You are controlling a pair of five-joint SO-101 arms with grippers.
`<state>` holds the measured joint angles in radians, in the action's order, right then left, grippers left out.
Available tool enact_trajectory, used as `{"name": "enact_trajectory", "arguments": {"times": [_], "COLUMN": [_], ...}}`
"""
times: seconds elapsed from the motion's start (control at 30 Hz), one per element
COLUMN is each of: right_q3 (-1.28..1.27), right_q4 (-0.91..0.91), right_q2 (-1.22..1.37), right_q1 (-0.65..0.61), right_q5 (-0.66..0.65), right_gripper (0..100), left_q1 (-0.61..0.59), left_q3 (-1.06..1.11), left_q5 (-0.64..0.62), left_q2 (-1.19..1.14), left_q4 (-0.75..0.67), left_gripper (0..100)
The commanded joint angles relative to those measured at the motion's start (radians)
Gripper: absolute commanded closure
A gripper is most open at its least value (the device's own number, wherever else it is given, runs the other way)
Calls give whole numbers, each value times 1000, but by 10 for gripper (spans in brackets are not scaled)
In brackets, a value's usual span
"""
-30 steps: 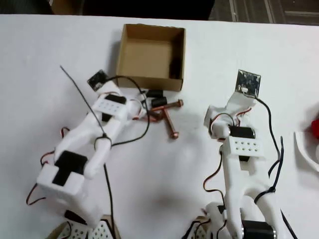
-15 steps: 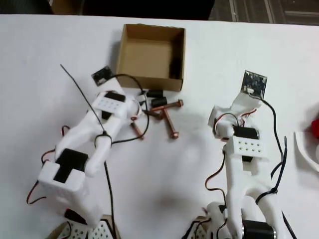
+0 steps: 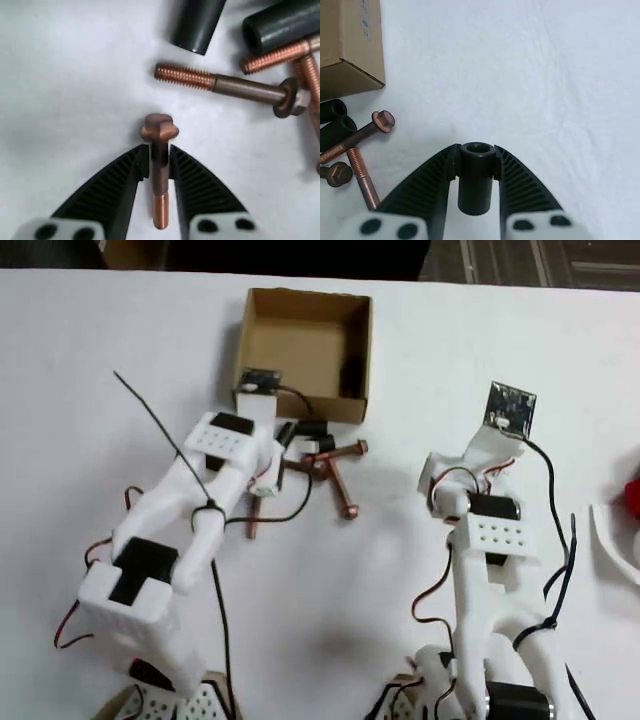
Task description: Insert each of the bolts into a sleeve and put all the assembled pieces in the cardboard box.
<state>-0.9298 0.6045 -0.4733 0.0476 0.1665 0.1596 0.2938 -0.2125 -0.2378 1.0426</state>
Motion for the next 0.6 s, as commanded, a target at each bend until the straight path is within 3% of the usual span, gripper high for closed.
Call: {"name": "enact_trajectory", "arguments": {"times": [0.0,0.13,0.57], "right_q3": [14,14,14], "right_q4": [-16,-16,-16], "right_q2": [-56,-56,-56], "right_q1": [8,8,12], "right_q5": [-11,-11,-12], "right_gripper": [978,978,978], "left_q1": [9,0,-17], "left_q3": [-45,-54,-216], "left_q5": [9,9,12], "left_q2": [-6,-89,-213], "left_q4": [-2,-2,52], "left_gripper": [848,808,821]}}
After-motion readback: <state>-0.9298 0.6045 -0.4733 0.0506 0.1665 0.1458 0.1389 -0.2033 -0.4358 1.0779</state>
